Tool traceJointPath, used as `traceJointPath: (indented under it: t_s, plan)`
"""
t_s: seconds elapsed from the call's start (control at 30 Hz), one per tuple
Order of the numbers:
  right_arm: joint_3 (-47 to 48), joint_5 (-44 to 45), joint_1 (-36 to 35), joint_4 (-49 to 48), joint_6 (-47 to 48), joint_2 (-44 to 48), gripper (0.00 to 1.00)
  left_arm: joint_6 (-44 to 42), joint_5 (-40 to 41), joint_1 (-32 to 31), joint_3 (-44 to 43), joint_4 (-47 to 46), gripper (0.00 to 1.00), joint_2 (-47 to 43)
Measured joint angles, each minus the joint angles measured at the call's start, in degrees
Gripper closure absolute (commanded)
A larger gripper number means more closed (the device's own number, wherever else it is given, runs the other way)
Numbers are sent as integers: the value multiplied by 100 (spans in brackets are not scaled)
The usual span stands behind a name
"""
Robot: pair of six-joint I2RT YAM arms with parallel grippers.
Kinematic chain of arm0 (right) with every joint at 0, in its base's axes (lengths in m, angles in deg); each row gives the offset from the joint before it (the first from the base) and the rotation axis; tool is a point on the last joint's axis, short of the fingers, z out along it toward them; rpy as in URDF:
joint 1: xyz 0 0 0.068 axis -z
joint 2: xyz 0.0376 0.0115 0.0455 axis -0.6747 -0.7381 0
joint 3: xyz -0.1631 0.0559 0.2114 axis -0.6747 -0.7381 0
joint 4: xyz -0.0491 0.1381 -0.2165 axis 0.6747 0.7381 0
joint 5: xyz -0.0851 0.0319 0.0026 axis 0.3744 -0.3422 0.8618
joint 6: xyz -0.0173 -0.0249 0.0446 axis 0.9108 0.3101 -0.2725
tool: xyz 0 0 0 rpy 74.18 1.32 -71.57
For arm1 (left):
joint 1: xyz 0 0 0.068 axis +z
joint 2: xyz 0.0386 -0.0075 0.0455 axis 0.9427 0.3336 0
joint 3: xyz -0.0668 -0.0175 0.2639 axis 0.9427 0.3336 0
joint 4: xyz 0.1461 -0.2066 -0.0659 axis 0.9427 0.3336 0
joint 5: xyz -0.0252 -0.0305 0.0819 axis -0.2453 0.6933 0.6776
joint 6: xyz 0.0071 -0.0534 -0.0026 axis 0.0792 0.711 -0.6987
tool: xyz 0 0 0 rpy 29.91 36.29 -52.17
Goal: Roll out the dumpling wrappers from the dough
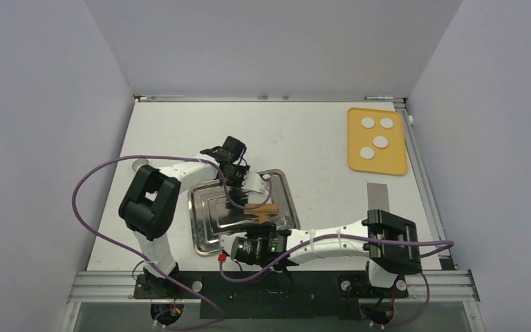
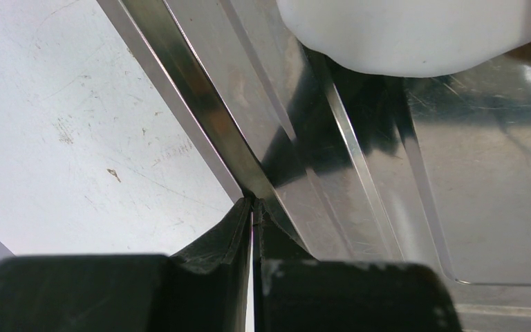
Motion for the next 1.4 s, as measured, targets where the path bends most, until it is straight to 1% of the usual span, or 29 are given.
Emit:
traceJointPath:
  t_s: [0.2,0.27,0.33,0.53,0.7,0.8,0.87,0.97,1.17,1.3,1.4]
  plan:
    - [367,-186,437,28,313,-214,92,0,0,0,0,-2,100,0]
    - [520,-186,479,94,354,-326,92,2,0,0,0,-4,100,-2]
    - [544,-186,415,179,319,-330,92,2,0,0,0,-2,100,0]
    - [291,-15,-101,319,26,-210,92,2,0,0,0,-2,100,-2]
    - [345,-98,131,264,164,-221,92,2,2,0,0,-2,100,0]
    - [601,-221,396,273,374,-369,92,2,2,0,0,-2,100,-2]
    - [741,-234,452,297,444,-481,92,4,2,0,0,-4,100,-2]
    - [741,-190,354,350,407,-514,92,7,2,0,0,-4,100,0]
    - [363,-24,-197,382,22,-310,92,7,2,0,0,-2,100,0]
    - [367,-35,-142,380,72,-315,92,9,2,0,0,-2,100,0]
    - [546,-131,133,363,256,-415,92,7,2,0,0,-2,100,0]
